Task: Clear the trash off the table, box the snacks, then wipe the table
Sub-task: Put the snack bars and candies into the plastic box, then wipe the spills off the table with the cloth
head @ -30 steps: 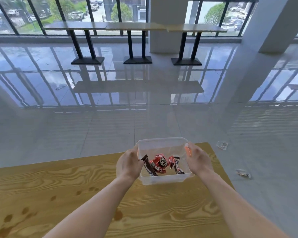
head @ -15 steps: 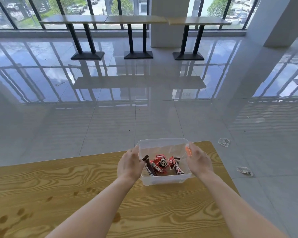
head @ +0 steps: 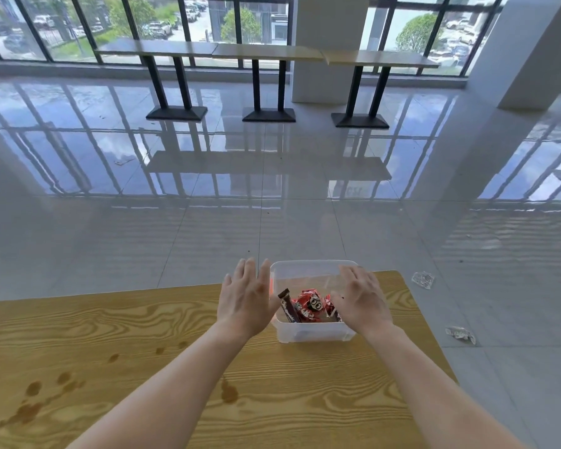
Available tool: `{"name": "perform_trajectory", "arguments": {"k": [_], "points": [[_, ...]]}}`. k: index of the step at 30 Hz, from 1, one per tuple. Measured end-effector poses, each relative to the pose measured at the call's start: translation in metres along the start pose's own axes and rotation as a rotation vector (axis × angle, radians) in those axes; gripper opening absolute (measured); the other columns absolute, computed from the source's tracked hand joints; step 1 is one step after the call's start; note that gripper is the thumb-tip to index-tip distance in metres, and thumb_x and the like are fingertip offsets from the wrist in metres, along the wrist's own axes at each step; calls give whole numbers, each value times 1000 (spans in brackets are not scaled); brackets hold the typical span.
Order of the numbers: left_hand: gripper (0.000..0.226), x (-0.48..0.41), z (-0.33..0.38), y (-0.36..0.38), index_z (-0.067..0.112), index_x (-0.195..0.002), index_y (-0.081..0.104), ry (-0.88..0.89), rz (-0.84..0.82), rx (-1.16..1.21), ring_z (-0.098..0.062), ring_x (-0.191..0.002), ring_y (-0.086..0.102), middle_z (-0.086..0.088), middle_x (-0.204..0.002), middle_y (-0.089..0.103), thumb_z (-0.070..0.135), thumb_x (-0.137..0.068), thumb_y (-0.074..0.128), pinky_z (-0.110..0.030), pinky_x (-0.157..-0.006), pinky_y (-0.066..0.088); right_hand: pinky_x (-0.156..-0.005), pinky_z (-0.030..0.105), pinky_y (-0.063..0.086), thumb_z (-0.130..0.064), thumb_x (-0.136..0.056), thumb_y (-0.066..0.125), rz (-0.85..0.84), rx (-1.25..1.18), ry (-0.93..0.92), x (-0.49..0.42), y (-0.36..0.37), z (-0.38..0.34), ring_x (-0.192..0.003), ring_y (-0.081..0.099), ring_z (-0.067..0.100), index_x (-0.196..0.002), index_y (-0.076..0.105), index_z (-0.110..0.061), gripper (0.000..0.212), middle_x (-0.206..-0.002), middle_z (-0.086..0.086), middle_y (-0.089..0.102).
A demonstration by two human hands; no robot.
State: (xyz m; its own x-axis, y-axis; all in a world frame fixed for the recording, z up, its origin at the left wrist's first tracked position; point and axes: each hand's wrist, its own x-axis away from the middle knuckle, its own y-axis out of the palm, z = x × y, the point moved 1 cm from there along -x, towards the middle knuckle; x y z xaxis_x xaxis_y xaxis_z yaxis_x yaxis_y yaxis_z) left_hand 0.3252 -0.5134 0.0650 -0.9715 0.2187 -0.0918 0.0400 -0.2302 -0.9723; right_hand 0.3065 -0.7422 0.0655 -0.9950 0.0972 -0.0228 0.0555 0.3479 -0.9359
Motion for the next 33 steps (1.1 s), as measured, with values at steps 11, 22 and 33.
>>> {"name": "perform_trajectory", "arguments": {"k": [11,22,33], "points": [[72,103,-84,-35,22,-153,18,-141,49,-39,-28,-150,13,-11,-161,21,49,-92,46,-52,-117,23,-106,41,42,-39,-94,62,-38,42,-219,42,15,-89,-129,44,30,-144,41,-17,59,-142,8,48],[74,197,-215,-67,22,-155,15,-281,38,-104,-30,-150,9,-12,-162,17,52,-93,43,-54,-118,19,-118,38,16,-46,-96,56,-45,125,-352,83,66,-218,-141,34,27,-152,34,-21,65,-152,6,42],[72,286,-359,-86,22,-155,17,-372,4,-134,-30,-150,8,-11,-162,18,53,-94,40,-54,-119,17,-116,39,32,-42,-98,56,-164,65,-433,121,141,-376,-142,33,27,-154,33,-18,65,-154,9,41]]}}
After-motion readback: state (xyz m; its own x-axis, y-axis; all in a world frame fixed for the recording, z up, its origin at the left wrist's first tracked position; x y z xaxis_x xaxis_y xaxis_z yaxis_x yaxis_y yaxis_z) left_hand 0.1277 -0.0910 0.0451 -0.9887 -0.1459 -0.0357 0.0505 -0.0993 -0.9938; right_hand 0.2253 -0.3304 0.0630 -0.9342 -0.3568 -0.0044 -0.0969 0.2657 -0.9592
